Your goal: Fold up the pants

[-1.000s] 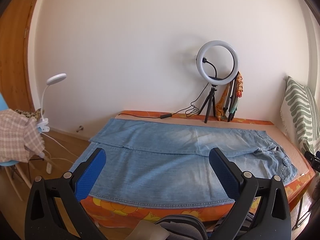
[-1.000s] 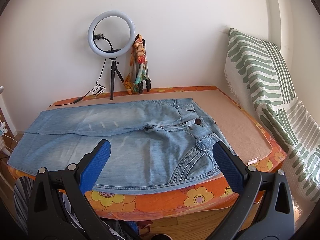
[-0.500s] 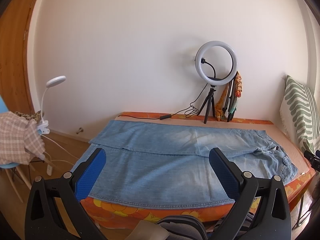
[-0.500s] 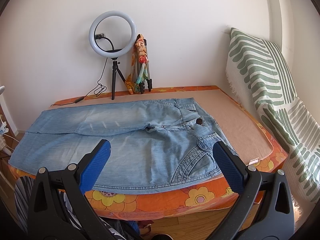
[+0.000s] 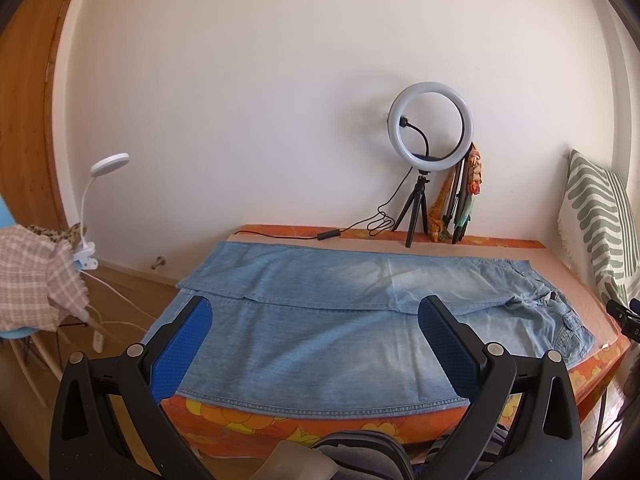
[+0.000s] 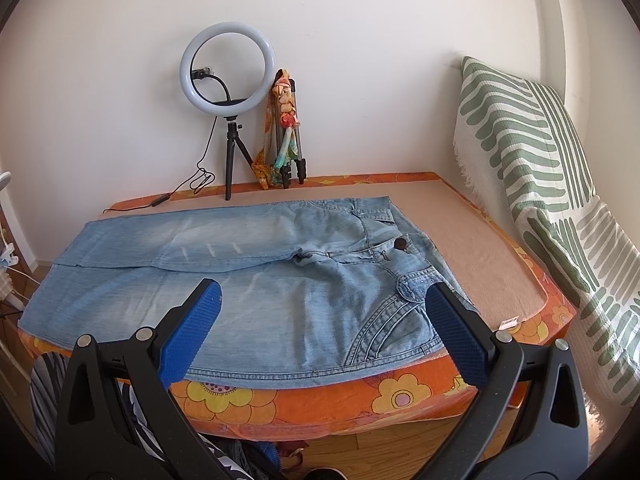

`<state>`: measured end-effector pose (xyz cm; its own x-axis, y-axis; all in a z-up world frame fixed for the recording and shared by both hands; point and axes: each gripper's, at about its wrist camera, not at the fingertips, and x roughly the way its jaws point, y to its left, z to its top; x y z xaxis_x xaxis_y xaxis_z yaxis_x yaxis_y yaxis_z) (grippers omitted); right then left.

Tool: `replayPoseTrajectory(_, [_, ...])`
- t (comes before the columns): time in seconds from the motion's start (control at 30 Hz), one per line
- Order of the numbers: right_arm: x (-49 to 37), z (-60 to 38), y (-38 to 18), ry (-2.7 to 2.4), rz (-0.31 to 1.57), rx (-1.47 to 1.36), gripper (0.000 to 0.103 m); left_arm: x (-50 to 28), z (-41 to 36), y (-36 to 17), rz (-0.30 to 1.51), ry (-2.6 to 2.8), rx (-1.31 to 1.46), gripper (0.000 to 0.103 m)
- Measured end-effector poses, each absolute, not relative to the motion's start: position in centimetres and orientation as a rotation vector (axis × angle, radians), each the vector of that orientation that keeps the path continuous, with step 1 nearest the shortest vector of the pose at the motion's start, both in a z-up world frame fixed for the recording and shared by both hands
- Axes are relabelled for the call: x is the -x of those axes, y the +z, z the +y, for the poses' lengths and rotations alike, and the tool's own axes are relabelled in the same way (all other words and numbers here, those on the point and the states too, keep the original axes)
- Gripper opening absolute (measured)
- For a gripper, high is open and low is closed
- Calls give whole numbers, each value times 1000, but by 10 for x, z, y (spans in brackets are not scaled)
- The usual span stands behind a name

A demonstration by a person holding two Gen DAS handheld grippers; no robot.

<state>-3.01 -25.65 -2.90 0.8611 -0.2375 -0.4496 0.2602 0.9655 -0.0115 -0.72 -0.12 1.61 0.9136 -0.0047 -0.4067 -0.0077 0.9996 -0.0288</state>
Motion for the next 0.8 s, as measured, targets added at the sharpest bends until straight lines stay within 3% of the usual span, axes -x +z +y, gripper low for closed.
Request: replayPoseTrajectory(0.8, [23,-250,-32,-244,467,-64,103,-4,12,3,467,-18,86,102])
